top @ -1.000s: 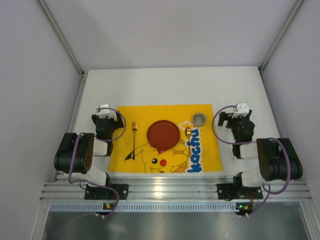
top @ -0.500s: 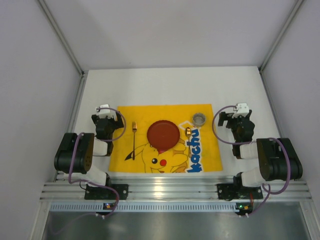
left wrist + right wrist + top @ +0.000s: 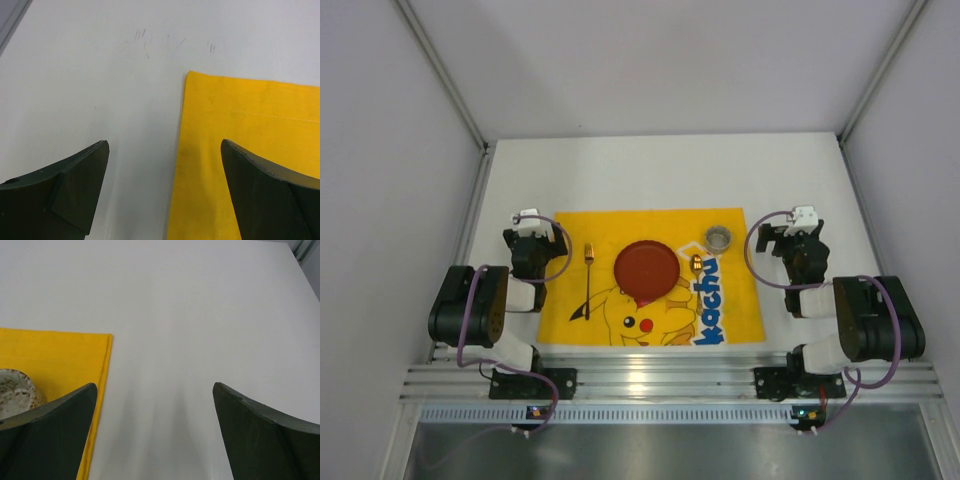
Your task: Set the dinner table for one person
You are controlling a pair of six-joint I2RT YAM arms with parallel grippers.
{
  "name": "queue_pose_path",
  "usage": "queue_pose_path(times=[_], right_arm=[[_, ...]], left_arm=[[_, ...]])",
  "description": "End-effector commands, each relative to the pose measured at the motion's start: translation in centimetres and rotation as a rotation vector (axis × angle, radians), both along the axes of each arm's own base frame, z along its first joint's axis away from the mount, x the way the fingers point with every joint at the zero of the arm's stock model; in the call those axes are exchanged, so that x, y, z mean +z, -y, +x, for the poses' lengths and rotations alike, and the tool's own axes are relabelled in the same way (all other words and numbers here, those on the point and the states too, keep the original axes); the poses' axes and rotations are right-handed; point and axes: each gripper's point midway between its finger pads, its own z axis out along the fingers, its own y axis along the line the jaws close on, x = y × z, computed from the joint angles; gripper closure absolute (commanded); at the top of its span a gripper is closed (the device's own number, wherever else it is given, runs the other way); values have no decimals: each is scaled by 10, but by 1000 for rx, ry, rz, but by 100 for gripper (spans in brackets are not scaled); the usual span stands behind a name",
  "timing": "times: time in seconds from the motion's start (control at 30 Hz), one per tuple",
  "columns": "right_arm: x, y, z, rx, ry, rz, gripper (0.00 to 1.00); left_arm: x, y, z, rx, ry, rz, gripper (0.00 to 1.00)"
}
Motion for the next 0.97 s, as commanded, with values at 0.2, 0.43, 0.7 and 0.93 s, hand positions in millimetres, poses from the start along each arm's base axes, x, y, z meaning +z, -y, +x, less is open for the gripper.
queue_pose_path(times=[0.2,0.43,0.7,0.93], right_arm=[[25,-4,9,24,89,5,0],[25,-4,9,26,89,5,0],[24,-4,9,26,88,5,0],[23,-4,9,25,83,11,0]], left_arm=[[23,1,11,-11,88,-1,1],[23,1,11,-12,88,-1,2],[23,1,11,-12,88,-1,2],[23,1,11,-12,90,-1,1]])
